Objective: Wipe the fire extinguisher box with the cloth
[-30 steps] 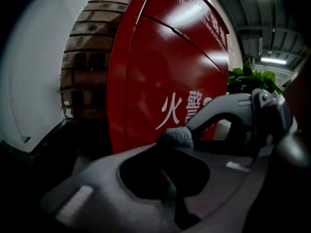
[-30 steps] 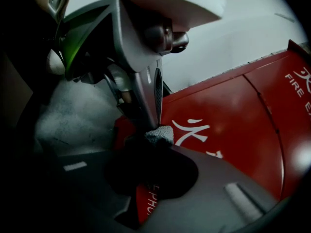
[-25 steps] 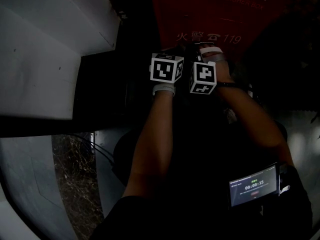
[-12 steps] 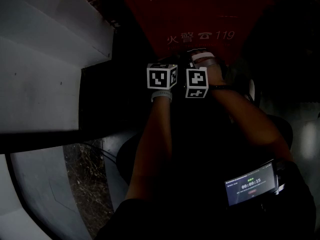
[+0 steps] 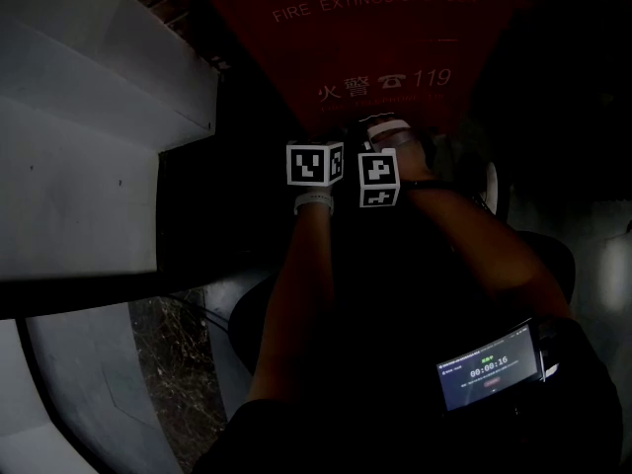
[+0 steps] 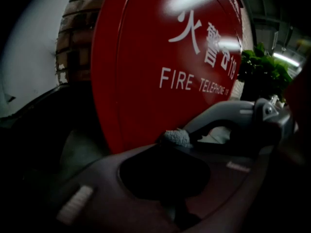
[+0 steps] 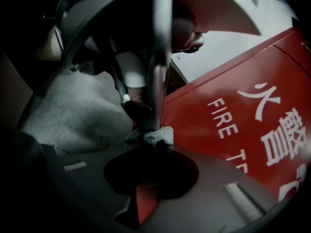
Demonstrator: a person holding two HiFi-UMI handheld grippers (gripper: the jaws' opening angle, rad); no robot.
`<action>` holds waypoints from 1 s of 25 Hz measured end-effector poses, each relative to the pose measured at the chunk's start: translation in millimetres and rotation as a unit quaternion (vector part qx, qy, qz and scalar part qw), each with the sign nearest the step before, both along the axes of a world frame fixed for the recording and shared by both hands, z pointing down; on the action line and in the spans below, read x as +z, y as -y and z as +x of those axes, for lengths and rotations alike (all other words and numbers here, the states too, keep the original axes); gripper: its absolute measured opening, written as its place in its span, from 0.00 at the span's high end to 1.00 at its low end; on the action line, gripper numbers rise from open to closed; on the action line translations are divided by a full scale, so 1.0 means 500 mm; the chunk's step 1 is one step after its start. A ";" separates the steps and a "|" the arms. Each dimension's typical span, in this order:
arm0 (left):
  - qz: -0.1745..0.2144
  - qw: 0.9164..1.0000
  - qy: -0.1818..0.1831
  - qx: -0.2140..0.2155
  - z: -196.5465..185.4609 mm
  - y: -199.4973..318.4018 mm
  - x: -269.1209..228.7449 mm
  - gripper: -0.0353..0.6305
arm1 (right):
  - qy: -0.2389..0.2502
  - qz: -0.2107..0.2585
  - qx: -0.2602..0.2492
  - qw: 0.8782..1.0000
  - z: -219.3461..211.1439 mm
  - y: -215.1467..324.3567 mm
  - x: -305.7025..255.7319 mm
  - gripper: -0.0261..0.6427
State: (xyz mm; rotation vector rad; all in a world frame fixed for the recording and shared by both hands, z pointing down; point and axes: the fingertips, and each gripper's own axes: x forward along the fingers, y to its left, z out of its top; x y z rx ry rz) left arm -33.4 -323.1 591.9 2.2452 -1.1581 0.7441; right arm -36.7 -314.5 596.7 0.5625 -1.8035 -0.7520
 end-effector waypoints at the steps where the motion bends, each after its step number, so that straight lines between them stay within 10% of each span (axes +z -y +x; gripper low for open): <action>1: -0.007 1.000 -0.004 0.002 0.002 -0.004 0.004 0.94 | -0.002 -0.003 -0.001 1.000 0.001 -0.002 0.004 0.91; 6: 0.001 0.999 -0.017 0.036 0.025 -0.035 -0.052 0.94 | 0.009 -0.009 0.019 1.000 0.012 -0.021 -0.034 0.91; 14: 0.140 0.987 -0.064 0.050 0.048 -0.030 -0.328 0.94 | 0.047 0.073 0.033 0.996 0.039 -0.026 -0.273 0.91; 25: 0.333 0.937 -0.100 0.012 0.033 -0.074 -0.694 0.94 | 0.075 0.230 0.032 0.970 0.090 -0.042 -0.663 0.91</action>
